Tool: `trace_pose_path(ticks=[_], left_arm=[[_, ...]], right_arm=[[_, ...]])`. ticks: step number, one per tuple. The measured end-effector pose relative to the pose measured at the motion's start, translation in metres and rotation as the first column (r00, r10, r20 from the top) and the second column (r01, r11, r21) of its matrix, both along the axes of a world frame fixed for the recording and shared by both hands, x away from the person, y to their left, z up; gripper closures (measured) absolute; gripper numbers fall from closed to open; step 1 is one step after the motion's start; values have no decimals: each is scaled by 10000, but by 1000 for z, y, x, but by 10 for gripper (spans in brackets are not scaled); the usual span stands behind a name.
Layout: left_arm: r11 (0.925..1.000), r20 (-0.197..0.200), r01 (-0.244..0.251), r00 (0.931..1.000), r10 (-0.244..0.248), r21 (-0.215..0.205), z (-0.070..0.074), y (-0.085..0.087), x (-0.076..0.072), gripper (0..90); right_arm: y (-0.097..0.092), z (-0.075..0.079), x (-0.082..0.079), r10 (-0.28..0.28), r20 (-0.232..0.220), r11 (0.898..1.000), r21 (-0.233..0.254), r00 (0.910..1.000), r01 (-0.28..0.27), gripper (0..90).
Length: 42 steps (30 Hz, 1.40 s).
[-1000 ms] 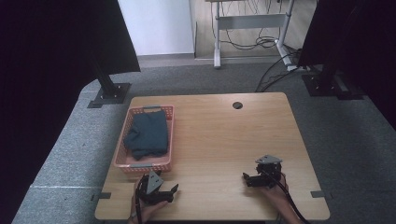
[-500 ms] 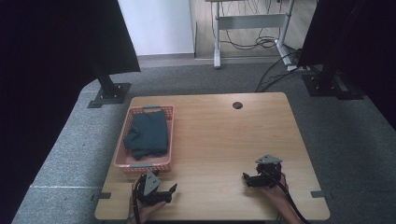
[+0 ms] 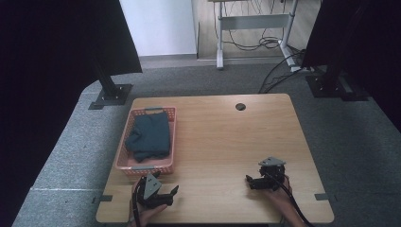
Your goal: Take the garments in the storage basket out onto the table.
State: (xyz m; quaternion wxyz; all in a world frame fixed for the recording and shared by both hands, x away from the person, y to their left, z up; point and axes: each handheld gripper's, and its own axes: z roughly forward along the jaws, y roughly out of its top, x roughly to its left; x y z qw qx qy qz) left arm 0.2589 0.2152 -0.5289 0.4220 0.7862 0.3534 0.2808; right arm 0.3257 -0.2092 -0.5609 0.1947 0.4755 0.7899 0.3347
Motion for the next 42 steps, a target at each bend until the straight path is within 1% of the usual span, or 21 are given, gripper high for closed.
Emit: trace_pose_path(ticks=[5,7,9,20,24,28,35,39,42], left_arm=[[9999,212,-154,9997,153,33,6,0,-2,120],[9997,263,-230,9994,232,-94,9,1,-2,120],[9993,249,-289,9993,296,-255,11,4,-2,122],[9983,420,-472,9979,487,-351,19,12,0,124],[9971,446,-593,9971,614,-477,23,16,2,126],[9967,494,-668,9964,691,-470,24,17,4,127],[9964,441,-737,9962,756,-421,26,16,10,136],[9960,480,-760,9958,782,-461,28,16,13,136],[9963,511,-762,9956,782,-402,30,15,15,136]], right_arm=[[0,0,0,74,3,10000,0,10000,-74,0],[0,0,0,94,9,10000,-5,10000,-94,0],[0,0,0,93,6,10000,-4,10000,-93,0],[0,0,0,53,-1,10000,4,10000,-53,0],[0,0,0,52,-1,10000,5,10000,-52,0],[0,0,0,50,-1,10000,5,10000,-50,0],[0,0,0,52,1,10000,4,10000,-52,0],[0,0,0,51,0,10000,5,10000,-51,0],[0,0,0,50,0,10000,2,10000,-50,0]])
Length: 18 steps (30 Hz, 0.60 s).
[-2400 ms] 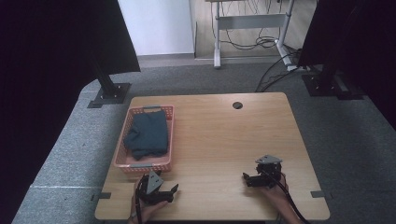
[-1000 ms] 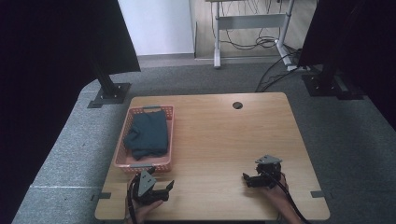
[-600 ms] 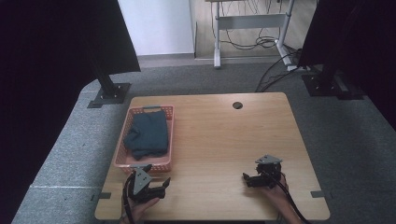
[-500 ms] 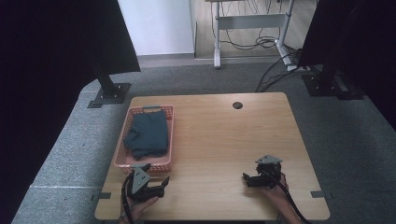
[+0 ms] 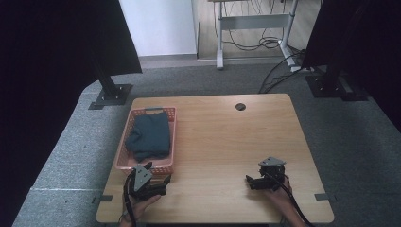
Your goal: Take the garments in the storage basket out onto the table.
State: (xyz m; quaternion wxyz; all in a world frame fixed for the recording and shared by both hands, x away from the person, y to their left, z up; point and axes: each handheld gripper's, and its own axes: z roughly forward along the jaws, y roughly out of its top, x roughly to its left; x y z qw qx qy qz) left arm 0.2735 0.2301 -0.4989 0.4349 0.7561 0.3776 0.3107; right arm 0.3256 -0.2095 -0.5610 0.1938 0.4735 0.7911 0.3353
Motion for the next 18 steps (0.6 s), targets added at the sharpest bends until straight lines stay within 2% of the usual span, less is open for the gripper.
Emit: trace_pose_path(ticks=[12,18], left_arm=[[9993,113,-179,9998,175,332,7,0,10,135],[9990,51,-336,9994,335,281,7,5,15,135]], right_arm=[[0,0,0,-24,6,10000,-5,10000,24,0],[0,0,0,-25,5,10000,-3,10000,25,0]])
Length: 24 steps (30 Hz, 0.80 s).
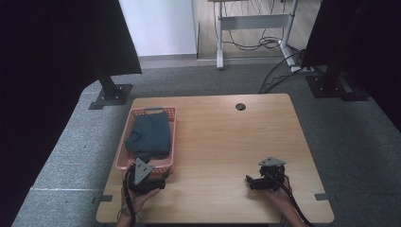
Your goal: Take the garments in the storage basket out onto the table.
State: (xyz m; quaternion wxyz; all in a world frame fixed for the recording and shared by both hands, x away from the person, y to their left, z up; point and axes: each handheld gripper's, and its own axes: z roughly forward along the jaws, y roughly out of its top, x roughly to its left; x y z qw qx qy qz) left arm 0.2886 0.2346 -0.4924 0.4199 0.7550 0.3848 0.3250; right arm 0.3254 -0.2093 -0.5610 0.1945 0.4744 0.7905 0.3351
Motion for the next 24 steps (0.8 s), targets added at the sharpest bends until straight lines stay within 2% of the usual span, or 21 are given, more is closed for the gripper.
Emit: trace_pose_path(ticks=[11,13,24], left_arm=[[9999,-62,-115,9999,115,-87,2,4,7,136],[9995,-90,-107,9999,105,-314,4,6,9,139],[9993,-81,-373,9993,372,-71,7,11,21,139]], right_arm=[[0,0,0,-1,-1,10000,0,10000,1,0],[0,0,0,1,0,10000,-1,10000,-1,0],[0,0,0,0,0,10000,0,10000,0,0]])
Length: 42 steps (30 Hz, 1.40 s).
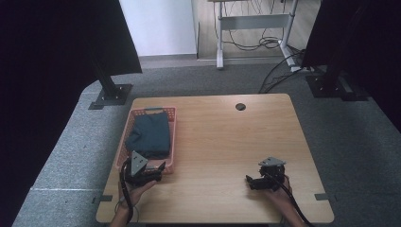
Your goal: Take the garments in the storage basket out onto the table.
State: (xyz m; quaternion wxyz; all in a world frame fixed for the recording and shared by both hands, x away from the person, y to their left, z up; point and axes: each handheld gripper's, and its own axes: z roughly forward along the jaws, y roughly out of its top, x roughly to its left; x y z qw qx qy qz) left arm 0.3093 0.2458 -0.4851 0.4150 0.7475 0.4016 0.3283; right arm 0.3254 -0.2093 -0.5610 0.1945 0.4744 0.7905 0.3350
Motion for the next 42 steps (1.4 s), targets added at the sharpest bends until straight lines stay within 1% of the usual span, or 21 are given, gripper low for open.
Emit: trace_pose_path(ticks=[8,16,20,27,32,36,42], left_arm=[[9999,-101,-75,9999,77,126,0,2,6,140],[9998,-214,-219,9995,219,17,0,4,15,139],[9994,-293,-287,9991,292,173,-1,5,20,139],[9990,-369,-320,9988,331,303,1,6,27,139],[9990,-445,-318,9985,332,321,2,5,33,139],[9990,-603,-349,9975,365,266,1,6,38,139],[9986,-706,-391,9966,416,370,1,7,44,138]], right_arm=[[0,0,0,1,2,10000,0,10000,-1,0],[0,0,0,0,3,10000,0,10000,0,0],[0,0,0,3,2,10000,-2,10000,-3,0],[0,0,0,0,4,10000,0,10000,0,0],[0,0,0,-1,2,10000,0,10000,1,0],[0,0,0,0,4,10000,0,10000,0,0],[0,0,0,-14,-8,10000,6,10000,14,0]])
